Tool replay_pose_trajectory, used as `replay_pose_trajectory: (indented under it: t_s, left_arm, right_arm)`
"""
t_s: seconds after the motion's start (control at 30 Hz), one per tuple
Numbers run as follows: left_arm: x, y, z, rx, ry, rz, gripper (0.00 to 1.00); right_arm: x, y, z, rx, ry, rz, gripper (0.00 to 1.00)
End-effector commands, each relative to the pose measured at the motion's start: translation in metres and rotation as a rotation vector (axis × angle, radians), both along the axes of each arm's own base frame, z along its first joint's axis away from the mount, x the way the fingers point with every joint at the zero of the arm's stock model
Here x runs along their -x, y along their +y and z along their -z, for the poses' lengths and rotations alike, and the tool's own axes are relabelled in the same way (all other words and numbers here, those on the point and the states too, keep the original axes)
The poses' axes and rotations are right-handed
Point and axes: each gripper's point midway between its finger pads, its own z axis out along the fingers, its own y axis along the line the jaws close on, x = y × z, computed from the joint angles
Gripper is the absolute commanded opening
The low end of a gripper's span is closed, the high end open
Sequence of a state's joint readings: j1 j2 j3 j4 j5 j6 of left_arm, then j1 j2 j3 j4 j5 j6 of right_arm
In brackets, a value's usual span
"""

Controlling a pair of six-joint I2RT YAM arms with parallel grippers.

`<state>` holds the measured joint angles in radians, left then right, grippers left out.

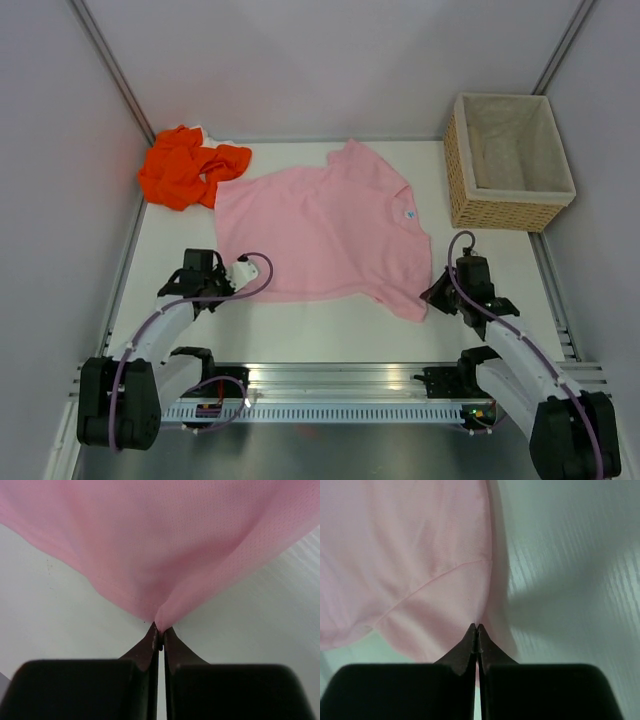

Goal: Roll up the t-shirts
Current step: Fold the tshirt

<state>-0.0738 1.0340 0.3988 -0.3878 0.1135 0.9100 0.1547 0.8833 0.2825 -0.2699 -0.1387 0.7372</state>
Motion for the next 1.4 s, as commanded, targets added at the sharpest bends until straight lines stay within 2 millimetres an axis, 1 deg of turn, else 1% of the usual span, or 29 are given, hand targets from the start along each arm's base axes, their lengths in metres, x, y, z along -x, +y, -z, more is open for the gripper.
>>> replay_pose_trajectory:
  t_s: [0.0, 0.03, 0.07, 0.1, 0.13, 0.27, 0.3, 0.33, 0.37, 0.4, 0.47, 0.53, 0.57, 0.6, 0.63, 0.67, 0.73, 0.77, 0.8, 0.83, 0.9, 0.93, 0.97, 1.0, 1.07, 1.1, 1.2, 1.3, 1.37]
  left_arm:
    - [0.009, -0.003, -0.018, 0.032, -0.006, -0.015, 0.02]
    - [0.008, -0.004, -0.025, 0.037, -0.011, -0.012, 0.02]
    - [0.012, -0.004, -0.029, 0.041, 0.005, -0.012, 0.02]
    - [0.017, -0.006, -0.037, 0.052, 0.037, -0.008, 0.02]
    - [0.022, -0.007, -0.040, 0.059, 0.056, -0.008, 0.02]
    - [0.043, -0.009, -0.054, 0.068, 0.131, 0.007, 0.02]
    - [0.045, -0.009, -0.060, 0.069, 0.137, 0.009, 0.02]
    - [0.054, -0.008, -0.060, 0.063, 0.171, 0.009, 0.02]
    - [0.056, -0.008, -0.061, 0.061, 0.182, 0.008, 0.02]
    - [0.056, -0.006, -0.065, 0.052, 0.176, 0.007, 0.02]
    - [0.056, -0.002, -0.067, 0.035, 0.175, -0.009, 0.02]
    - [0.047, 0.003, -0.068, 0.024, 0.141, -0.037, 0.02]
    - [0.033, 0.005, -0.067, 0.016, 0.097, -0.052, 0.02]
    - [0.024, 0.005, -0.067, 0.017, 0.078, -0.064, 0.02]
    - [0.018, 0.006, -0.067, 0.024, 0.065, -0.088, 0.02]
    - [0.005, 0.005, -0.066, 0.033, 0.053, -0.117, 0.02]
    - [-0.006, 0.005, -0.065, 0.043, 0.045, -0.141, 0.02]
    - [-0.019, 0.005, -0.067, 0.049, 0.014, -0.150, 0.02]
    - [-0.023, 0.005, -0.065, 0.053, 0.011, -0.161, 0.02]
    - [-0.028, 0.004, -0.058, 0.057, 0.031, -0.179, 0.02]
    - [-0.039, 0.005, -0.057, 0.059, 0.021, -0.194, 0.02]
    - [-0.041, 0.005, -0.049, 0.060, 0.053, -0.213, 0.02]
    - [-0.045, 0.007, -0.050, 0.050, 0.048, -0.227, 0.02]
    - [-0.052, 0.011, -0.047, 0.037, 0.046, -0.252, 0.02]
    - [-0.059, 0.014, -0.047, 0.028, 0.035, -0.270, 0.02]
    - [-0.061, 0.014, -0.046, 0.027, 0.034, -0.277, 0.02]
    - [-0.068, 0.014, -0.046, 0.031, 0.040, -0.292, 0.02]
    - [-0.073, 0.019, -0.045, 0.005, 0.044, -0.309, 0.02]
    - [-0.077, 0.019, -0.045, 0.000, 0.046, -0.316, 0.02]
  right_arm:
    - [-0.006, 0.002, -0.052, -0.017, -0.105, -0.008, 0.00]
    - [0.005, -0.001, -0.061, -0.014, -0.110, 0.001, 0.00]
    - [0.006, -0.003, -0.075, -0.015, -0.132, 0.018, 0.00]
    - [0.020, -0.005, -0.073, -0.011, -0.089, 0.024, 0.00]
    - [0.025, -0.006, -0.084, -0.024, -0.125, 0.032, 0.00]
    - [0.047, -0.008, -0.108, -0.064, -0.158, 0.065, 0.00]
    - [0.053, -0.009, -0.108, -0.067, -0.138, 0.071, 0.00]
    - [0.056, -0.009, -0.110, -0.069, -0.139, 0.070, 0.00]
    - [0.059, -0.009, -0.111, -0.067, -0.133, 0.069, 0.00]
    - [0.060, -0.009, -0.116, -0.063, -0.136, 0.064, 0.00]
    - [0.063, -0.010, -0.114, -0.047, -0.119, 0.049, 0.00]
    - [0.053, -0.007, -0.114, -0.043, -0.143, 0.021, 0.00]
    - [0.042, -0.004, -0.114, -0.053, -0.174, 0.012, 0.00]
    - [0.034, -0.001, -0.113, -0.057, -0.185, -0.003, 0.00]
    - [0.027, 0.001, -0.104, -0.050, -0.156, -0.014, 0.00]
    - [0.011, 0.002, -0.100, -0.032, -0.165, -0.027, 0.00]
    - [-0.004, 0.001, -0.096, -0.002, -0.178, -0.032, 0.00]
    - [-0.012, 0.000, -0.096, 0.019, -0.197, -0.043, 0.00]
    - [-0.026, 0.001, -0.103, 0.023, -0.247, -0.046, 0.00]
    - [-0.034, 0.000, -0.095, 0.041, -0.227, -0.052, 0.00]
    - [-0.053, 0.001, -0.100, 0.068, -0.282, -0.073, 0.00]
    - [-0.059, 0.000, -0.089, 0.084, -0.249, -0.076, 0.00]
    - [-0.066, 0.000, -0.090, 0.095, -0.255, -0.083, 0.00]
    - [-0.074, -0.001, -0.085, 0.120, -0.247, -0.092, 0.00]
    - [-0.085, -0.002, -0.082, 0.138, -0.260, -0.100, 0.00]
    - [-0.088, -0.002, -0.073, 0.151, -0.240, -0.109, 0.00]
    - [-0.098, -0.003, -0.065, 0.169, -0.222, -0.117, 0.00]
    - [-0.108, -0.005, -0.066, 0.179, -0.232, -0.124, 0.00]
    - [-0.115, -0.005, -0.072, 0.183, -0.254, -0.124, 0.00]
